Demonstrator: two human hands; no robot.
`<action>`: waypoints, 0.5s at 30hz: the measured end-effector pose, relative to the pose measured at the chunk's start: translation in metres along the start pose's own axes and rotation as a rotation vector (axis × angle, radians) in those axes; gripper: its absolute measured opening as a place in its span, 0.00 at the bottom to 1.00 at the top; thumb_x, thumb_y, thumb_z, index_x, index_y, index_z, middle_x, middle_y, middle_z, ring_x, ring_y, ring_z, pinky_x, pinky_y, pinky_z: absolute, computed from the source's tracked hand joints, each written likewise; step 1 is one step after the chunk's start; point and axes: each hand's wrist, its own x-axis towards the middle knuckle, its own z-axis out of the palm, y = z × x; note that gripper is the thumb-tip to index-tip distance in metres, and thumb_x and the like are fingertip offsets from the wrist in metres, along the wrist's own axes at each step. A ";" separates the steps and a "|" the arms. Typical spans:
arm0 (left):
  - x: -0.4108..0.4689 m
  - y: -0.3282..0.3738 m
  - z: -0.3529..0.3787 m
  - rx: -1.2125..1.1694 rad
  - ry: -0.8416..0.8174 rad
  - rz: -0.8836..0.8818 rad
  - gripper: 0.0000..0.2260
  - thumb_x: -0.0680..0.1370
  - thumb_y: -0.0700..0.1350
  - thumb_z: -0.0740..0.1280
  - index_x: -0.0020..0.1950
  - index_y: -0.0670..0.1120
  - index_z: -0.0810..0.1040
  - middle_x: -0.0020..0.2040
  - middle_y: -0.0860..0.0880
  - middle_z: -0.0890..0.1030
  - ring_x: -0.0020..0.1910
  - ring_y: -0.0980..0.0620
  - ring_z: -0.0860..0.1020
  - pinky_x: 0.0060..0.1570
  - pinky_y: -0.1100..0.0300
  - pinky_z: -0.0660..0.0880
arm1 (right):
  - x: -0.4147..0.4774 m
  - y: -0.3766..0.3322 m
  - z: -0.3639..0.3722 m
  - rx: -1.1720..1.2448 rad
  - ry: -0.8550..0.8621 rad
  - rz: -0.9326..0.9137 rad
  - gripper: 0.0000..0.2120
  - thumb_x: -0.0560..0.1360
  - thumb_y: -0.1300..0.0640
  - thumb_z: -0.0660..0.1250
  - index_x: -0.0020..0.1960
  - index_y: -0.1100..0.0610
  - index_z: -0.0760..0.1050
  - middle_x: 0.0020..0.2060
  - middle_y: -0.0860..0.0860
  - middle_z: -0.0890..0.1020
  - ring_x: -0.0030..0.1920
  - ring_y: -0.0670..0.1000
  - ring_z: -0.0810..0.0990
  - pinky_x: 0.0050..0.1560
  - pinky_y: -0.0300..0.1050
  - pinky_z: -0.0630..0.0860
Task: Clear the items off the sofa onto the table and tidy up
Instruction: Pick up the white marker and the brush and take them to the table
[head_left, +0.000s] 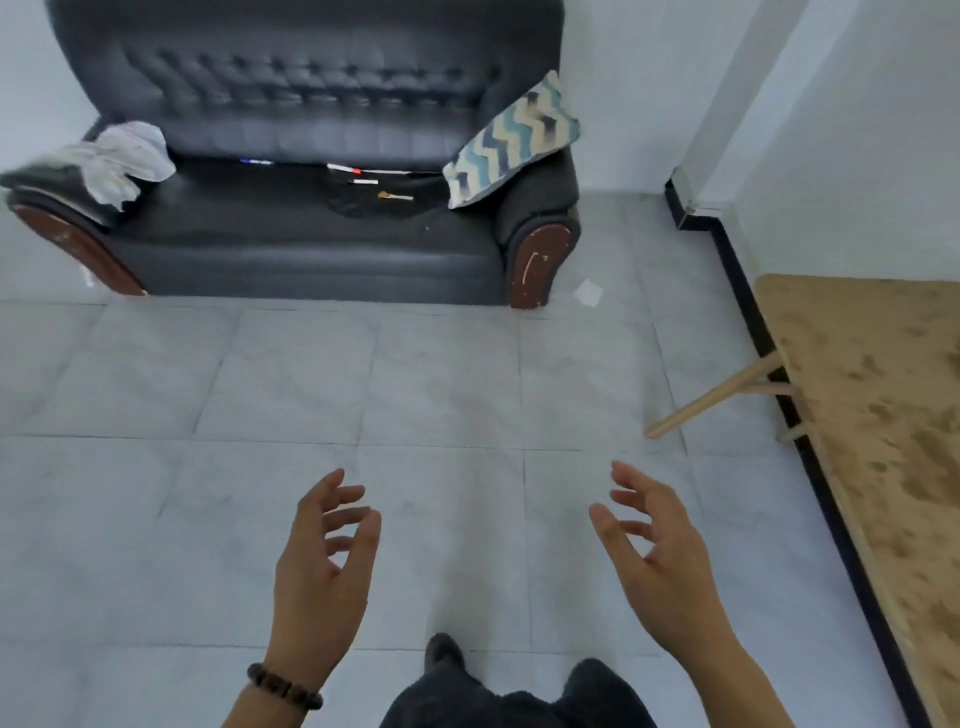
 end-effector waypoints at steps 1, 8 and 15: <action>0.015 -0.002 -0.019 0.002 0.023 -0.011 0.19 0.77 0.42 0.67 0.63 0.60 0.67 0.55 0.63 0.78 0.52 0.63 0.78 0.43 0.72 0.74 | 0.011 -0.015 0.017 -0.009 -0.016 -0.006 0.25 0.72 0.39 0.63 0.68 0.43 0.68 0.62 0.40 0.74 0.60 0.40 0.76 0.57 0.41 0.77; 0.133 -0.022 -0.097 -0.005 0.134 -0.088 0.19 0.77 0.43 0.67 0.61 0.63 0.67 0.56 0.58 0.79 0.52 0.65 0.77 0.45 0.67 0.71 | 0.117 -0.079 0.133 -0.013 -0.120 -0.041 0.22 0.74 0.42 0.64 0.66 0.36 0.65 0.60 0.33 0.72 0.59 0.34 0.73 0.52 0.30 0.73; 0.300 -0.049 -0.138 0.045 0.178 -0.181 0.20 0.77 0.43 0.67 0.57 0.66 0.66 0.58 0.56 0.78 0.54 0.57 0.78 0.47 0.65 0.72 | 0.267 -0.122 0.269 -0.014 -0.224 -0.044 0.22 0.76 0.47 0.67 0.67 0.38 0.64 0.62 0.36 0.72 0.60 0.36 0.74 0.57 0.36 0.75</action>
